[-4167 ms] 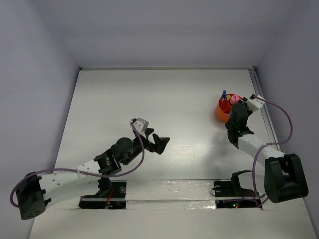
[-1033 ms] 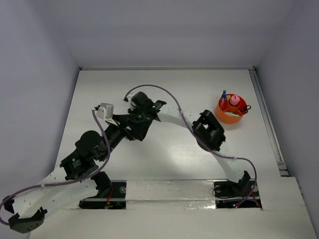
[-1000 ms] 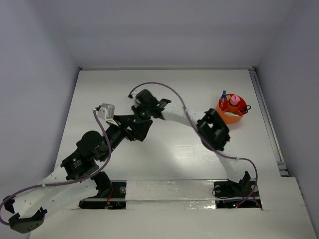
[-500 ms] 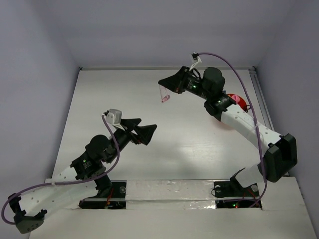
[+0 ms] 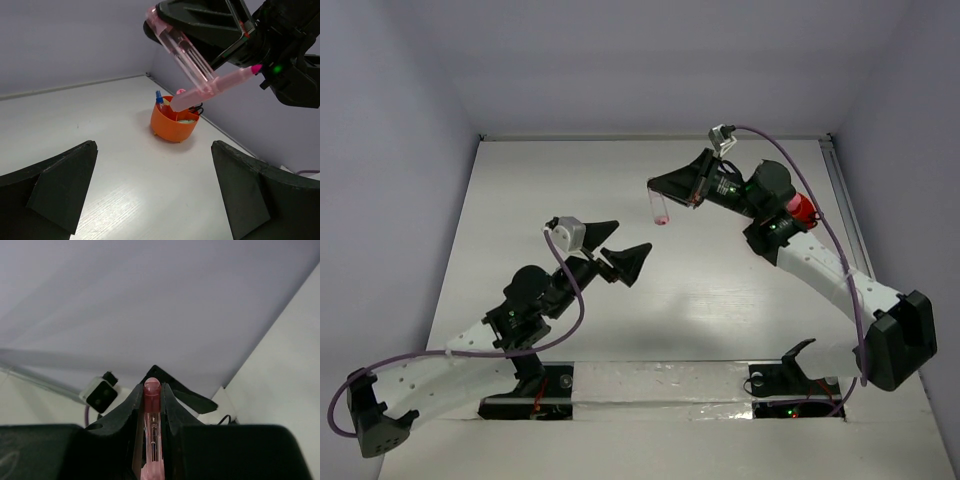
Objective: Sort the stationery into containers
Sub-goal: Close the pen cap on the pen.
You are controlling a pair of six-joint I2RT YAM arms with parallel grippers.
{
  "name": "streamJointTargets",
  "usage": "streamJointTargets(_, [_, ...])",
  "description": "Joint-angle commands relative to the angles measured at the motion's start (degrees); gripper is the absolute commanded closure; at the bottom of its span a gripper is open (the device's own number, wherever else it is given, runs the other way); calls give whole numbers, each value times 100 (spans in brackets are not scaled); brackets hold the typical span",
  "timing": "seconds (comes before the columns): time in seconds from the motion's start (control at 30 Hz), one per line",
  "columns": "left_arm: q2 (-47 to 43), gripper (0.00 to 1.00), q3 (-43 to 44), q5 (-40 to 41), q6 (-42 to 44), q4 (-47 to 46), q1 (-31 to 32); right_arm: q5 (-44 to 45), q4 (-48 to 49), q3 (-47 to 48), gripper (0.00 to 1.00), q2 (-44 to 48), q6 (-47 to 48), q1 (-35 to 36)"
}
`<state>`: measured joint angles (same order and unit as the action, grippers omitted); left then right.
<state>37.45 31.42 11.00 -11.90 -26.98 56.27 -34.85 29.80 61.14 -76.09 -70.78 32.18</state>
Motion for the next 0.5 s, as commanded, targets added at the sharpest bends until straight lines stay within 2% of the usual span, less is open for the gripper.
streamJointTargets(0.0, [104,3,154,-177,434,-721,155,-241,711,-85,100,349,-533,-37])
streamJointTargets(0.47, [860,2,742,42,1137,-949,842,-382,597,-384,100,543,-709,-37])
